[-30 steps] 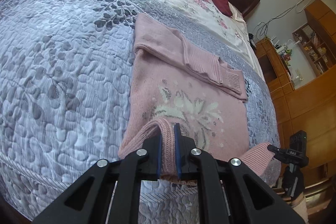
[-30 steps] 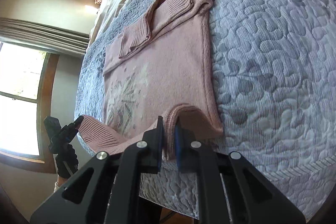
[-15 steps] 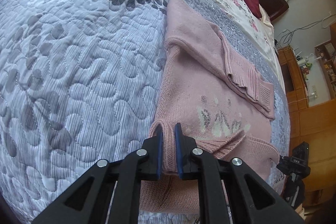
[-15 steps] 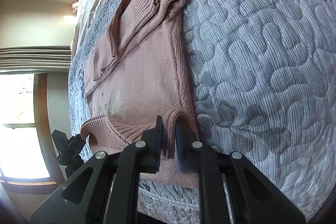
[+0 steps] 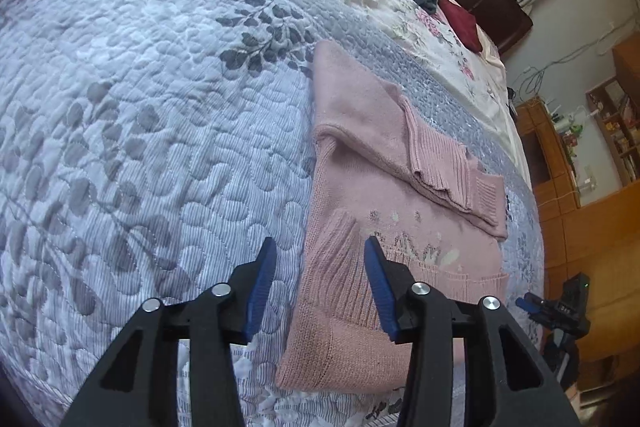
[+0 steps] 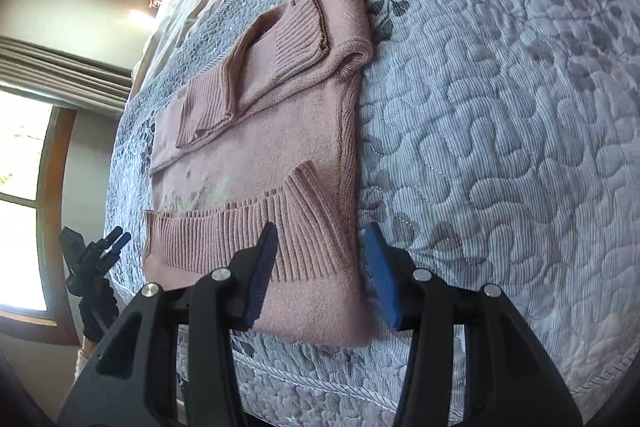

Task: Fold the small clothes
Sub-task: 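Lift the hem with both grippers and fold it toward the collar, then lay the folded hem onto the collar and open both grippers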

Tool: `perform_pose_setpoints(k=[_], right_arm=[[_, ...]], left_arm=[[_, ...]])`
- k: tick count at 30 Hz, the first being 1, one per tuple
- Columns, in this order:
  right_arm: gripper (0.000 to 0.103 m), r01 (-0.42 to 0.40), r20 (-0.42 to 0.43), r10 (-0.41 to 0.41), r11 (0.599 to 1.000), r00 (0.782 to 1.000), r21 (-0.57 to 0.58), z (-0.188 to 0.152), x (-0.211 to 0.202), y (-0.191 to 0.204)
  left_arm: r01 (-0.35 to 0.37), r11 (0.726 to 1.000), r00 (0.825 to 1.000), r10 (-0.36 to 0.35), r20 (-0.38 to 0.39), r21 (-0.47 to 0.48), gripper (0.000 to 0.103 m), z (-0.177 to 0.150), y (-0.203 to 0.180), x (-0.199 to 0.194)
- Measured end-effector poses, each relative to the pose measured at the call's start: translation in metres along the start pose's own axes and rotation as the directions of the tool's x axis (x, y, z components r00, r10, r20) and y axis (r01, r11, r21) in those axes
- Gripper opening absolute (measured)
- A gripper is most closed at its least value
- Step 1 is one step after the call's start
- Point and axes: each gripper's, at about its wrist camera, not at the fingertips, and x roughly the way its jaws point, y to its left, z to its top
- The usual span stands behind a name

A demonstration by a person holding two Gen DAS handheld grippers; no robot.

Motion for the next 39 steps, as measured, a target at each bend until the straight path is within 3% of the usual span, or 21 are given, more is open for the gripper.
perform_pose_setpoints(k=[7, 14, 16, 17, 18, 19, 20, 24, 32, 39], right_arm=[[0.056, 0.114, -0.023, -0.121, 0.972, 0.992, -0.206, 0.007, 0.027, 0.038], [0.057, 0.243, -0.053, -0.274, 0.916, 0.96, -0.318, 0.014, 0.073, 0.052], [0.048, 0.263, -0.049, -0.298, 0.9, 0.953, -0.348, 0.012, 0.078, 0.052], [0.04, 0.278, -0.039, -0.312, 0.889, 0.949, -0.364, 0.01, 0.078, 0.052], [0.035, 0.285, -0.027, -0.318, 0.882, 0.948, -0.375, 0.008, 0.076, 0.051], [0.022, 0.271, -0.023, -0.302, 0.884, 0.953, -0.381, 0.006, 0.073, 0.05], [0.011, 0.248, -0.022, -0.277, 0.891, 0.96, -0.381, 0.004, 0.07, 0.052], [0.01, 0.228, 0.014, -0.243, 0.887, 0.97, -0.402, -0.01, 0.05, 0.058], [0.01, 0.13, 0.059, -0.117, 0.921, 0.991, -0.367, -0.039, 0.007, 0.068], [0.009, 0.103, 0.126, -0.061, 0.927, 0.99, -0.36, -0.021, -0.031, 0.083]], left_arm=[[-0.132, 0.959, 0.986, 0.153, -0.066, 0.252, 0.058, -0.001, -0.043, 0.045], [-0.183, 0.917, 0.972, 0.222, -0.072, 0.354, 0.056, -0.011, -0.055, 0.075], [-0.198, 0.908, 0.97, 0.236, -0.061, 0.37, 0.038, -0.014, -0.055, 0.077], [-0.2, 0.905, 0.97, 0.236, -0.053, 0.374, 0.034, -0.016, -0.056, 0.075], [-0.197, 0.905, 0.973, 0.229, -0.042, 0.377, 0.022, -0.017, -0.055, 0.072], [-0.184, 0.908, 0.976, 0.214, -0.039, 0.376, 0.011, -0.018, -0.055, 0.07], [-0.181, 0.91, 0.978, 0.206, -0.027, 0.374, 0.011, -0.02, -0.055, 0.065], [-0.173, 0.902, 0.983, 0.18, 0.021, 0.395, 0.01, -0.031, -0.06, 0.046], [-0.16, 0.9, 0.986, 0.127, 0.107, 0.405, 0.009, -0.056, -0.07, 0.0], [-0.15, 0.919, 0.976, 0.078, 0.205, 0.364, 0.009, -0.019, -0.087, -0.029]])
